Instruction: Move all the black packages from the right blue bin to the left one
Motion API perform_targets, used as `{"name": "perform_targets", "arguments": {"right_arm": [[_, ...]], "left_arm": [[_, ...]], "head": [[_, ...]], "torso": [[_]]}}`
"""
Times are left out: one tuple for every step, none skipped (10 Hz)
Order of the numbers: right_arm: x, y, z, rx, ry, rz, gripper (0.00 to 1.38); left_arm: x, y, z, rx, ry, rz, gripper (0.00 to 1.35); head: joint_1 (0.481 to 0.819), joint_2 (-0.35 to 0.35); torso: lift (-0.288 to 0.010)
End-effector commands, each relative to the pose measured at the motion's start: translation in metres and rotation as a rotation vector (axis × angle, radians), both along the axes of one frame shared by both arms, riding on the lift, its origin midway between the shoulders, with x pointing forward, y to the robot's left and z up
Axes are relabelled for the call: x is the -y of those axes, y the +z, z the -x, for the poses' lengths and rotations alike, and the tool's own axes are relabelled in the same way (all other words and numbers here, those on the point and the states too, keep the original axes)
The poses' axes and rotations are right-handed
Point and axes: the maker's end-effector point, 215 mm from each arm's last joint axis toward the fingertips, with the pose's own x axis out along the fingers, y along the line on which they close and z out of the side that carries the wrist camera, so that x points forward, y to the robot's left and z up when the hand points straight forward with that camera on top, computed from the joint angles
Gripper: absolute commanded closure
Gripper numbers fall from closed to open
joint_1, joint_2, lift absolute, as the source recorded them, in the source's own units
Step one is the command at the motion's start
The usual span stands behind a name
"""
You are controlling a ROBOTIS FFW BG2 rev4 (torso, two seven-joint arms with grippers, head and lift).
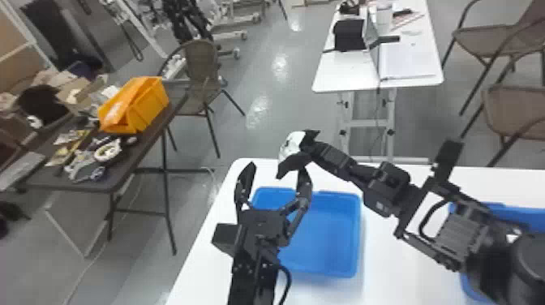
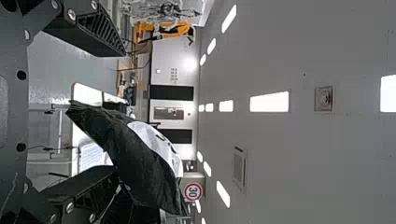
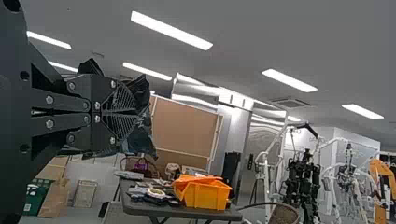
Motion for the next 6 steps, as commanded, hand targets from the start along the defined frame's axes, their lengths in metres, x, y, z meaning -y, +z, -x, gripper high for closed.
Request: {"name": "perform_targets", "arguments": {"right_arm": [[0.000, 0.001, 0.000, -0.001, 0.000, -0.002, 1.28], [0.000, 0.001, 0.000, -0.001, 0.002, -0.003, 1.28], [0.000, 0.000, 0.001, -0.003, 0.002, -0.003, 1.28], [-0.001, 0.000, 0.002, -0.004, 0.005, -0.004, 1.28], [-0.001, 0.000, 0.002, -0.005, 0.008, -0.005, 1.28], [-0.001, -0.002, 0.003, -0.013, 0.010, -0.006, 1.28]], "left_arm": [[0.001, -0.002, -0.001, -0.009, -0.004, 0.002, 0.11], [0.002, -0.003, -0.001, -0.012, -0.006, 0.009, 0.12], [0.001, -0.006, -0.002, -0.023, -0.005, 0.014, 0.15], [0.001, -0.013, -0.005, -0.061, -0.011, 0.021, 0.49], [0.002, -0.017, -0.008, -0.094, -0.020, 0.040, 1.25], [0.002, -0.017, -0.013, -0.118, -0.040, 0.057, 1.22]], "head": [[0.695, 0.350], [0.695, 0.350], [0.695, 0.350], [0.695, 0.350], [0.695, 0.350], [0.695, 0.350]], "torso": [[0.000], [0.000], [0.000], [0.000], [0.000], [0.000]]}}
